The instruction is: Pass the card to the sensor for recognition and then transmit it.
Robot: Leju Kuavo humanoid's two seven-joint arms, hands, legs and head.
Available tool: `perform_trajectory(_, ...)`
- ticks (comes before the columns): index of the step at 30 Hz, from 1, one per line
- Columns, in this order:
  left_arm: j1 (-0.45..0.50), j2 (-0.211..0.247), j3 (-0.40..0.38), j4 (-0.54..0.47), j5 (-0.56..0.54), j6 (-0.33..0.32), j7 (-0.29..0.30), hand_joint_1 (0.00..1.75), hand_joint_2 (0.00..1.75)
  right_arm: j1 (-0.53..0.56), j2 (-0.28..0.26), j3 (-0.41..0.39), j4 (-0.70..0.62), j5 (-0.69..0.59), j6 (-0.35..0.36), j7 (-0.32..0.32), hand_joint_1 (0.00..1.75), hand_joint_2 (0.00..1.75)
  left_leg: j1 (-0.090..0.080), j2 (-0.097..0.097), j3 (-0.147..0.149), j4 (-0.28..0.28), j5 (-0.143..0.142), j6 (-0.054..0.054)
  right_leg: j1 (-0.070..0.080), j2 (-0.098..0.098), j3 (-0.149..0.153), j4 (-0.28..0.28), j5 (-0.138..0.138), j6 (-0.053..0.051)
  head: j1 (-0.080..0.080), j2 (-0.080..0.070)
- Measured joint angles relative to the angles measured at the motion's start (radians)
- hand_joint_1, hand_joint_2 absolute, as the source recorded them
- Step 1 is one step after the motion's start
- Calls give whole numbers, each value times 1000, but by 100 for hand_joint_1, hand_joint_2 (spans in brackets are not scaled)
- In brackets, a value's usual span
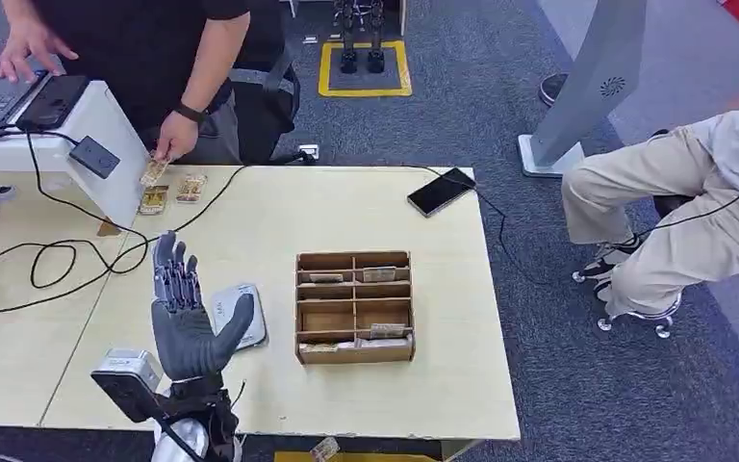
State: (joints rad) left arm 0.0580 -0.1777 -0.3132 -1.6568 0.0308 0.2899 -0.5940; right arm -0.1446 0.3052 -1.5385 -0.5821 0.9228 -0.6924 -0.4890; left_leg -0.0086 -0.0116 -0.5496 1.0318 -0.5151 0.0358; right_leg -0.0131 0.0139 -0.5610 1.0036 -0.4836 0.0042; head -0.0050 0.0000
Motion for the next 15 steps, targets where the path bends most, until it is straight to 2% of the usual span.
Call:
perform_trajectory(3,22,32,-54,-22,-68,-48,-17,0,175,1,0,0,-4,-4,0,3,0,175,0,0,0,0,0,0,0,0,0,0,0,0,0,0)
perform_trajectory(7,31,105,-150,-31,-351,-59,24,0,175,3,0,0,-6,-13,0,3,0,175,0,0,0,0,0,0,0,0,0,0,0,0,0,0)
perform_trajectory(11,31,152,-202,-31,-409,-59,36,0,175,6,0,0,-6,-15,0,3,0,175,0,0,0,0,0,0,0,0,0,0,0,0,0,0)
perform_trajectory(15,19,184,-238,-28,-544,-56,66,0,175,6,0,0,-6,-16,0,4,0,175,0,0,0,0,0,0,0,0,0,0,0,0,0,0)
